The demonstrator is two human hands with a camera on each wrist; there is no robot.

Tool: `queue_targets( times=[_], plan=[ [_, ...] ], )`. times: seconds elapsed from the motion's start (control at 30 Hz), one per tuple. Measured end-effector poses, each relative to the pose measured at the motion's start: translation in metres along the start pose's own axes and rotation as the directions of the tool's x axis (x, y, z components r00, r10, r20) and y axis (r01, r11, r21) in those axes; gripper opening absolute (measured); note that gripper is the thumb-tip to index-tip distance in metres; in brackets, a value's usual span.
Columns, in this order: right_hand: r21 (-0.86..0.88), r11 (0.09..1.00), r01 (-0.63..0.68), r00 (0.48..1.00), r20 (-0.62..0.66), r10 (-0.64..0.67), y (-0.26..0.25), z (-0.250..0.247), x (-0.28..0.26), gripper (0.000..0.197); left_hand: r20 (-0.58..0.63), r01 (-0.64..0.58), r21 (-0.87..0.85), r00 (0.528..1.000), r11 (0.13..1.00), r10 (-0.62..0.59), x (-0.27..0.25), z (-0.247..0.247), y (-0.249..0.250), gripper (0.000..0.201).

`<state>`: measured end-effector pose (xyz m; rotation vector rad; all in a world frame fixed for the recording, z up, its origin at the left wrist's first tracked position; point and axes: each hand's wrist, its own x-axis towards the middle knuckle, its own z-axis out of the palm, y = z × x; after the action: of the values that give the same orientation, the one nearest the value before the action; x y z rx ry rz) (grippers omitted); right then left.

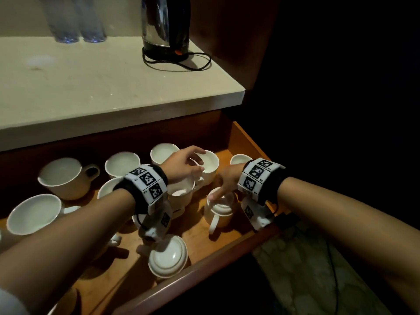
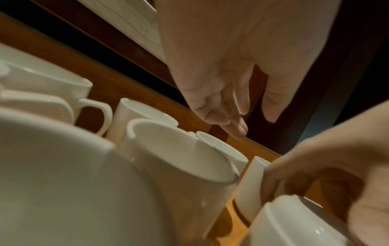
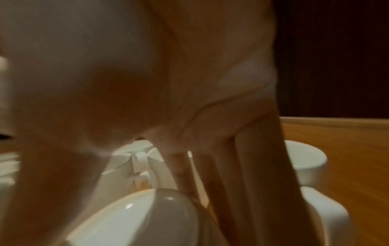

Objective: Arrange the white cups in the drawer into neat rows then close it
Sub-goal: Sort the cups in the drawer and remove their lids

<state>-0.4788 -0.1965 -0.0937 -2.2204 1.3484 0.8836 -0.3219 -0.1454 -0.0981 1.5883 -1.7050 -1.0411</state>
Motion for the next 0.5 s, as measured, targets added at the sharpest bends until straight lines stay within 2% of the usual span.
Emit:
queue_targets(
  times=[0.07,0.1,0.2,0.3,0.43,0.5],
  plan=[
    [-0.028,0.999,0.017,1.000,0.026,-0.016,-0.003,0.007,0.001,0.079,0.013,0.020,-0.055,1.000,0.998,-0.020,-0.003,0.004,0.001,0.041],
    [-0.027,1.000,0.015,0.999,0.037,-0.014,-0.004,0.009,0.001,0.083,0.016,0.032,-0.088,0.999,0.996,-0.031,-0.004,0.005,0.000,0.042],
    [0.008,1.000,0.024,0.999,0.031,-0.024,-0.008,0.007,-0.005,0.047,0.018,0.044,-0.106,0.999,0.993,-0.042,-0.009,0.006,-0.001,0.040],
    [0.048,0.998,0.030,0.999,0.032,-0.032,-0.008,0.007,-0.002,0.052,0.031,0.042,-0.117,0.999,0.992,-0.039,-0.013,0.003,-0.002,0.041],
    [0.181,0.984,0.011,1.000,-0.029,-0.006,-0.004,-0.001,-0.004,0.038,0.087,0.058,-0.207,0.995,0.977,-0.040,-0.019,-0.003,0.000,0.052],
    [0.304,0.953,0.003,1.000,-0.002,-0.002,0.004,-0.016,-0.017,0.026,0.104,0.060,-0.204,0.994,0.977,-0.039,-0.019,-0.005,0.001,0.057]
  ],
)
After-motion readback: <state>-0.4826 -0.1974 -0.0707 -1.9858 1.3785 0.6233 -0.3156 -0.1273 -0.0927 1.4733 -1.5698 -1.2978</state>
